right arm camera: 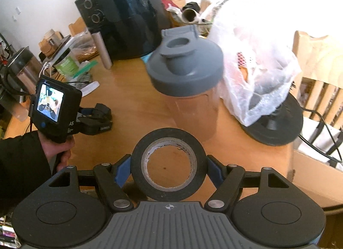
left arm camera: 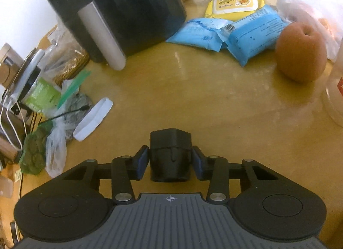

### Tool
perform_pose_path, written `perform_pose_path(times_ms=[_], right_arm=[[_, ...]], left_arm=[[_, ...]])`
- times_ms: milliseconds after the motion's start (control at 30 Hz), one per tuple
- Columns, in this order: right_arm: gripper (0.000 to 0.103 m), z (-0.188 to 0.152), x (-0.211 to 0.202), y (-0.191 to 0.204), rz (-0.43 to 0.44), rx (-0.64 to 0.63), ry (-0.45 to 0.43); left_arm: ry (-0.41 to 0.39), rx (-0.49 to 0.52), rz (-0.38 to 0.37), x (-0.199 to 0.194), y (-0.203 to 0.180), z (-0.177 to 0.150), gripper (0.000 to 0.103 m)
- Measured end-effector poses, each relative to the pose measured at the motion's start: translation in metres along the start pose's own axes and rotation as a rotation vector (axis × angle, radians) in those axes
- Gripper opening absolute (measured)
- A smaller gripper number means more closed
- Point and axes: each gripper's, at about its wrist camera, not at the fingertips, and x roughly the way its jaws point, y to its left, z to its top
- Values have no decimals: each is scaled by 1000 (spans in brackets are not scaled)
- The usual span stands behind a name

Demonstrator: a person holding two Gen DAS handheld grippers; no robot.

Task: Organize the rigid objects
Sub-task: 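Move the left tool to the black hexagonal coupling and close on it while the right holds the tape, then carry the coupling to the box with the left gripper while the right carries the tape roll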

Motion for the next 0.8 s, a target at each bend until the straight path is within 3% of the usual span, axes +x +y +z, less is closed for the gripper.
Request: perform_pose_path(times_ms=[133, 267, 367, 533, 800], right_arm=[[75, -1, -1, -3, -7, 6, 2], [75, 1, 2, -2, 5, 8, 6], [75, 3, 5, 1, 19, -3, 9], [75, 3, 9, 5, 40, -14, 15], [75, 4, 9, 4, 48, -27, 22]], left_arm=[[16, -96, -76, -5, 17, -1, 41], [80, -312, -232, -10, 50, -11, 41], [113, -404, -287, -11, 68, -21, 41], [140, -465, -312, -6, 78, -34, 40], [158, -468, -299, -1, 75, -30, 39]])
